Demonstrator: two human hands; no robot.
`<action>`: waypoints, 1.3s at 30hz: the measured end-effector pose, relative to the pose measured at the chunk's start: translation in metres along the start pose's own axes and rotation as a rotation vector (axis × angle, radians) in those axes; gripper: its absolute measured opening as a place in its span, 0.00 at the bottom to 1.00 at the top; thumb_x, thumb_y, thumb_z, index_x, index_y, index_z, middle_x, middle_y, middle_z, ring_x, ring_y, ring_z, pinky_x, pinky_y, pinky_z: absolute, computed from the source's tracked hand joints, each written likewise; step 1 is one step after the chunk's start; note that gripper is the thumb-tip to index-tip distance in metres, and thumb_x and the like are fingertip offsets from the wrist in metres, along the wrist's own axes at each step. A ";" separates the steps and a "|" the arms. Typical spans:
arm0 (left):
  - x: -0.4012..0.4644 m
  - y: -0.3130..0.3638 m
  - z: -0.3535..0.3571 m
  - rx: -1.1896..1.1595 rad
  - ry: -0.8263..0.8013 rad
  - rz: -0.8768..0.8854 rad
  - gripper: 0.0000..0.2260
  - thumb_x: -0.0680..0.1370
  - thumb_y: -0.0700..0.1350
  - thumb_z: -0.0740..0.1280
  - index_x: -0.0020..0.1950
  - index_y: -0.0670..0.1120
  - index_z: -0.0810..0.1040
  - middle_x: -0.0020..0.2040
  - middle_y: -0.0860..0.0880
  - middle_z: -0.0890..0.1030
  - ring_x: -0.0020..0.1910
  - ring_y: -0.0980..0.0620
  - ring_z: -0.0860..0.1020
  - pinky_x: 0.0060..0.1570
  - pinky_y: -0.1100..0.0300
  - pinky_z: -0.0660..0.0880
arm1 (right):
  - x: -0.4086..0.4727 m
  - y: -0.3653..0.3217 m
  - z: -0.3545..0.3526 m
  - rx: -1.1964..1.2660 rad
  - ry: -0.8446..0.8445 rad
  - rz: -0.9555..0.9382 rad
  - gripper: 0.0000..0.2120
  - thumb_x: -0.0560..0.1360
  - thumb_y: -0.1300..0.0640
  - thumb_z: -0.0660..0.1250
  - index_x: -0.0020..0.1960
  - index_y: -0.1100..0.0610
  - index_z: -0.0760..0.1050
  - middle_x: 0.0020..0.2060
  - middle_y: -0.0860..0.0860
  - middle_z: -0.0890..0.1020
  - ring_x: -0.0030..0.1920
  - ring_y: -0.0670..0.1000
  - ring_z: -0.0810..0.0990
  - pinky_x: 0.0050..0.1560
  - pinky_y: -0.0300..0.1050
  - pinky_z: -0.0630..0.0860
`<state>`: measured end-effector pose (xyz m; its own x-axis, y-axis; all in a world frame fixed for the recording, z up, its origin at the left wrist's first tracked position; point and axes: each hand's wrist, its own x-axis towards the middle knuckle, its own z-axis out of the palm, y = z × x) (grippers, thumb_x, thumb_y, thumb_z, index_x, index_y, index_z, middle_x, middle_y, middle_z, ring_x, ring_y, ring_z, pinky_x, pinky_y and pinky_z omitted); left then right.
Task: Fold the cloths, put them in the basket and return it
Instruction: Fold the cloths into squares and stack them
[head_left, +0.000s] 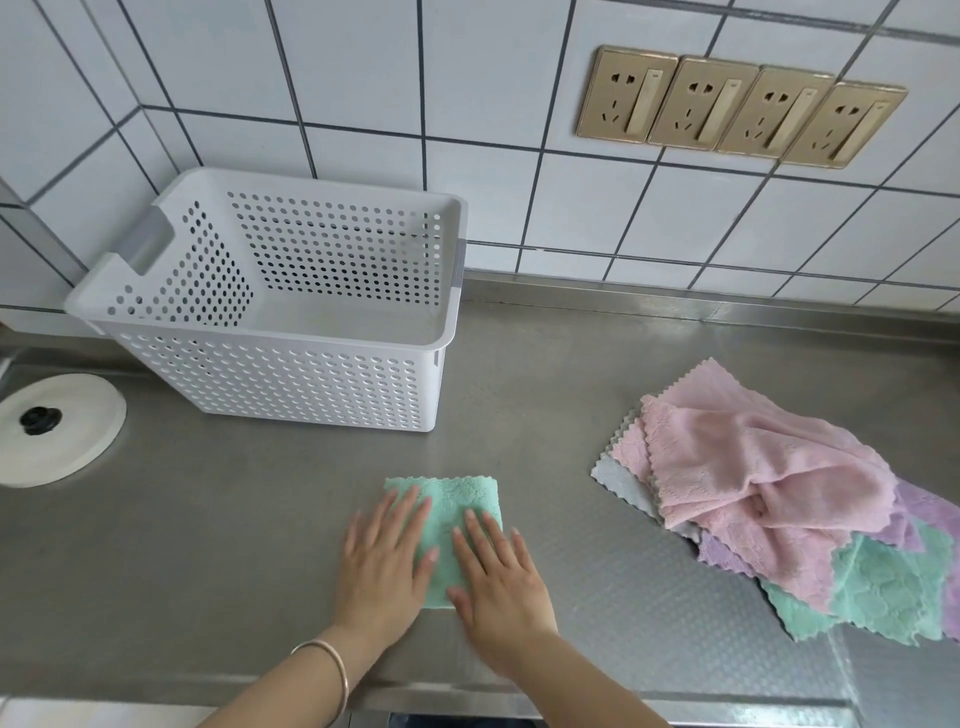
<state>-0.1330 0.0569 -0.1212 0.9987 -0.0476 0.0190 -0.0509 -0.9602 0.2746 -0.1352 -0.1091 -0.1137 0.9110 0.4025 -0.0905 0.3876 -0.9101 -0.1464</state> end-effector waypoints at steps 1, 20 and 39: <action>-0.005 -0.001 0.003 0.036 -0.074 0.063 0.25 0.79 0.58 0.47 0.69 0.49 0.68 0.69 0.50 0.71 0.68 0.49 0.65 0.68 0.48 0.53 | 0.000 0.002 0.001 0.002 -0.013 0.004 0.27 0.74 0.44 0.51 0.64 0.56 0.74 0.65 0.52 0.76 0.69 0.52 0.63 0.69 0.51 0.47; 0.128 0.052 0.030 0.127 -0.288 0.163 0.30 0.73 0.61 0.52 0.70 0.47 0.62 0.70 0.49 0.71 0.70 0.50 0.61 0.66 0.51 0.58 | 0.076 0.104 0.003 0.012 -0.013 0.150 0.31 0.72 0.43 0.52 0.68 0.61 0.66 0.69 0.54 0.70 0.75 0.51 0.48 0.70 0.54 0.46; 0.261 0.064 0.030 0.118 -0.282 -0.053 0.28 0.79 0.59 0.48 0.76 0.51 0.47 0.78 0.52 0.46 0.77 0.50 0.45 0.73 0.44 0.48 | 0.210 0.157 -0.026 -0.078 -0.183 0.056 0.32 0.71 0.41 0.27 0.70 0.54 0.27 0.70 0.49 0.29 0.70 0.49 0.27 0.69 0.54 0.31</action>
<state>0.1241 -0.0252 -0.1279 0.9629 -0.0554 -0.2640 -0.0144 -0.9879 0.1546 0.1203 -0.1703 -0.1298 0.8934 0.3553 -0.2750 0.3528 -0.9338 -0.0603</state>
